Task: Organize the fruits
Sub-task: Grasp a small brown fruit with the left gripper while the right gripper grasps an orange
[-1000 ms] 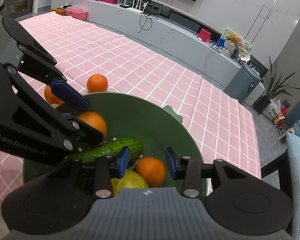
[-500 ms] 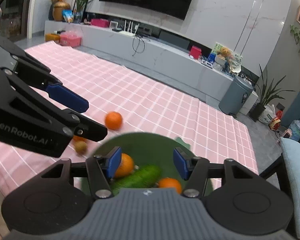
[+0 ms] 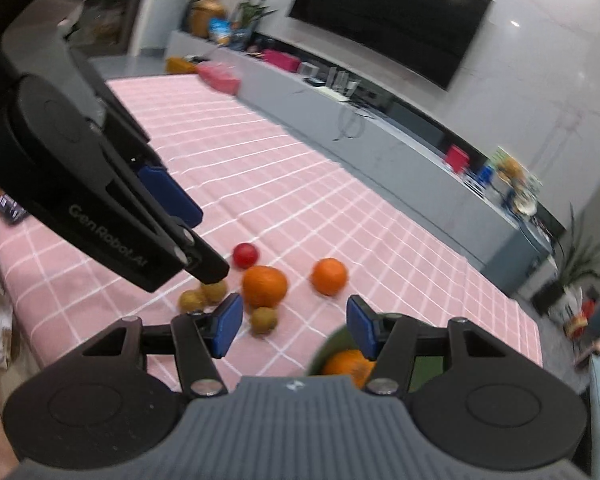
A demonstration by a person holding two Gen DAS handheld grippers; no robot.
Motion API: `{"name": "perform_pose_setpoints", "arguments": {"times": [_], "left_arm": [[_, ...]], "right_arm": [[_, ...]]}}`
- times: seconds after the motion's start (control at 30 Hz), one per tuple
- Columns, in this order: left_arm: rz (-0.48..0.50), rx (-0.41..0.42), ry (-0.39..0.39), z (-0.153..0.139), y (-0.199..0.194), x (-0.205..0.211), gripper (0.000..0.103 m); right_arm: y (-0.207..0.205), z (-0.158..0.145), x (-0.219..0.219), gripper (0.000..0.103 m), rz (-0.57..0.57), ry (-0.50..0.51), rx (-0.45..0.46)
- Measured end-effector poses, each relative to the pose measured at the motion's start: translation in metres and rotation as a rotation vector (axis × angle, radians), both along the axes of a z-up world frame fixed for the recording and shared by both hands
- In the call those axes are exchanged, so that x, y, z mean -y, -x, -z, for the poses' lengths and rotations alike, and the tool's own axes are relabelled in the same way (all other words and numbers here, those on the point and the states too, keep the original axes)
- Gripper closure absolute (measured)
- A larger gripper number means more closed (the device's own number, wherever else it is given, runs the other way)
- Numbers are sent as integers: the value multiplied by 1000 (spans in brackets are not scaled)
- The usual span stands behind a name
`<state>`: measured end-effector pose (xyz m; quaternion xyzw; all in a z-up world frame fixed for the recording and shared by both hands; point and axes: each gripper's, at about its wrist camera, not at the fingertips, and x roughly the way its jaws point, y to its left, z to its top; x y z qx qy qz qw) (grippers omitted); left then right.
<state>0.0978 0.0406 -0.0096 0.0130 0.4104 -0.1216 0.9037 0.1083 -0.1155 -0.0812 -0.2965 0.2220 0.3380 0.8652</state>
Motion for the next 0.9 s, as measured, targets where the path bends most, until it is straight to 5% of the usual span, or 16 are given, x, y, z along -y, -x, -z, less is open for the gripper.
{"name": "perform_pose_setpoints", "arguments": {"times": [0.67,0.9], "left_arm": [[-66,-179,136,62,-42,-40,49],[-39,-220,136,71,-49,-40,59]], "right_arm": [[-50,46,-57,62,-297,353,-5],[-55,56,-73,64,-393,466,44]]}}
